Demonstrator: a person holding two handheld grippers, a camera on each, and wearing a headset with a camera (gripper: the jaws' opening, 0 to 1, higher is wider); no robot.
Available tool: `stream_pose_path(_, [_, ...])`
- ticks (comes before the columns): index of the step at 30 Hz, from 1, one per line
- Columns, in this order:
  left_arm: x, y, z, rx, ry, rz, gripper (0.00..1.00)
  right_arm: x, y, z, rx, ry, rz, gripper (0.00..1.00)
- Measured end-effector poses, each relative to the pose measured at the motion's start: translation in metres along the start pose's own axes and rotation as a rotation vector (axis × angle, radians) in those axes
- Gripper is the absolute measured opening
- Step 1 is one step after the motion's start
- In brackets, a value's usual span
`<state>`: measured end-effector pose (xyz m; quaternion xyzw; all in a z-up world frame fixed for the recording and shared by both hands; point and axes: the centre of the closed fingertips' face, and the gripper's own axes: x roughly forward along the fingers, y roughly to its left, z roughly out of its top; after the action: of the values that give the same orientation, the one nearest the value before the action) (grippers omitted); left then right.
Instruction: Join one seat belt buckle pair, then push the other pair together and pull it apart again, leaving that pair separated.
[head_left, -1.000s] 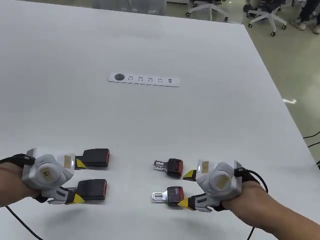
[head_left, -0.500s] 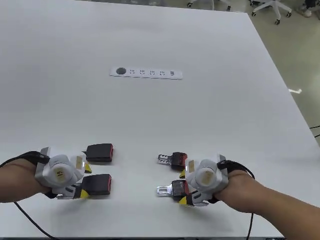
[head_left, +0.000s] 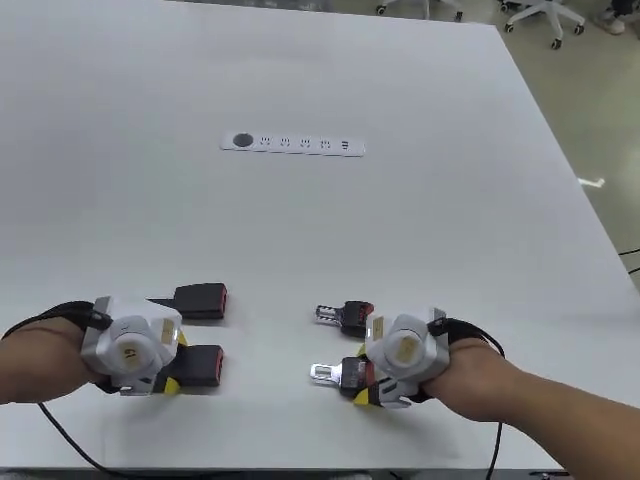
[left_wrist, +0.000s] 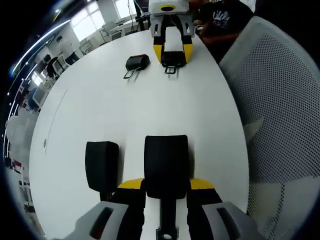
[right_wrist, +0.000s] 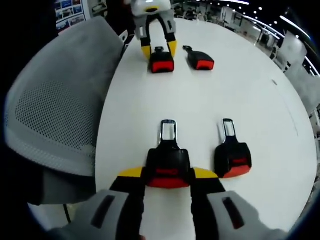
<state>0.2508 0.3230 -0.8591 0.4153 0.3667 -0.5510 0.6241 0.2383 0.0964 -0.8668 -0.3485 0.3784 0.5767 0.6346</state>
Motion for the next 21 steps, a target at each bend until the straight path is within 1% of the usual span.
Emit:
stream_pose_path(1, [0.0,-0.0003,0.0003,0.011,-0.003,0.0,0.33,-0.0001,0.0,0.0001,-0.01,0.002,0.0,0.36])
stream_pose_path(3, [0.0002,-0.0001,0.0003,0.009,-0.001,0.0,0.33,-0.0001,0.0,0.0005,-0.007,0.008,0.0,0.36])
stream_pose_path(4, [0.0002,-0.0004,0.0004,0.011,0.002,0.0,0.32,-0.0001,0.0003,0.0004,-0.022,0.014,0.002,0.36])
stream_pose_path(7, [0.0005,-0.0006,0.0003,0.018,0.009,-0.002,0.32,-0.0002,-0.0003,0.0002,-0.024,0.017,0.004,0.36])
stream_pose_path(12, [0.001,-0.0011,0.0002,0.01,0.01,-0.003,0.33,-0.0002,-0.0005,0.0003,-0.015,0.017,0.005,0.36])
stream_pose_path(17, [0.0013,-0.0016,0.0005,-0.003,0.023,0.002,0.33,0.0002,-0.0004,0.0011,-0.002,0.025,0.0,0.36])
stream_pose_path(21, [0.0013,-0.0014,-0.0004,-0.002,0.028,0.006,0.32,0.0009,-0.0005,0.0023,0.004,0.03,-0.005,0.36])
